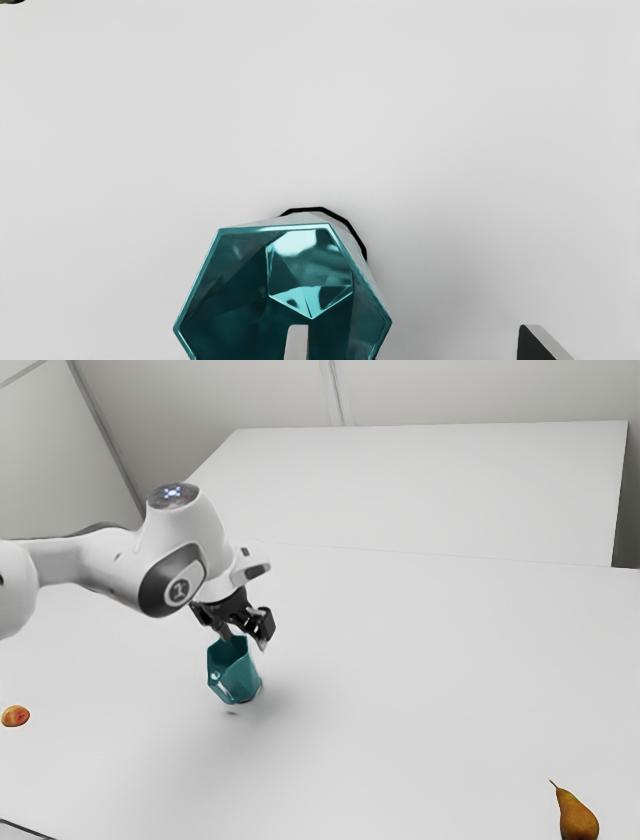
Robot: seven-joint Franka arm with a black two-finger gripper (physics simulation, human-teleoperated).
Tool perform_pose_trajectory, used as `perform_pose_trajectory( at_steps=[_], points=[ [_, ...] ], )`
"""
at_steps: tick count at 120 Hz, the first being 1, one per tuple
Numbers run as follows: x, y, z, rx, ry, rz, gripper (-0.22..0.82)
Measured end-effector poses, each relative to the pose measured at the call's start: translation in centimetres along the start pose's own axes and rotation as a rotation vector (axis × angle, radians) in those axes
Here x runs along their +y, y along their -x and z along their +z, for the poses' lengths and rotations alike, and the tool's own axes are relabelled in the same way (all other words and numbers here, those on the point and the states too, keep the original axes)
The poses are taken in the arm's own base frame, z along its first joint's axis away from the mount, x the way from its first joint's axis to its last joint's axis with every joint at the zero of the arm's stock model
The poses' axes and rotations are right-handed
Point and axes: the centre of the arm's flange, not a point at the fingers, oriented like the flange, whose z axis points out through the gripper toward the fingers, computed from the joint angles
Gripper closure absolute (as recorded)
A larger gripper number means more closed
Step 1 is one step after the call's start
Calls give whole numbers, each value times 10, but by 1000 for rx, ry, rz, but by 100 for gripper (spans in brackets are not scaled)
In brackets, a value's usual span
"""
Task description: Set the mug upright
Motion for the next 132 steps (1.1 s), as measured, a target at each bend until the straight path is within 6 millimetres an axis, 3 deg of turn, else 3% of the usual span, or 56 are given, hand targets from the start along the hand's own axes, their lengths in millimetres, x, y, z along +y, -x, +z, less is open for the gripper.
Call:
perform_pose_trajectory(
  at_steps=[16, 45, 87, 132],
  points=[
    [0, 1, -15, -24, 13, -18, 12],
    [-3, -19, -61, -73, 36, -53, 5],
    [-5, -61, -109, -176, 52, -66, 3],
    [-17, -81, -175, -184, 56, -79, 2]
  ],
)
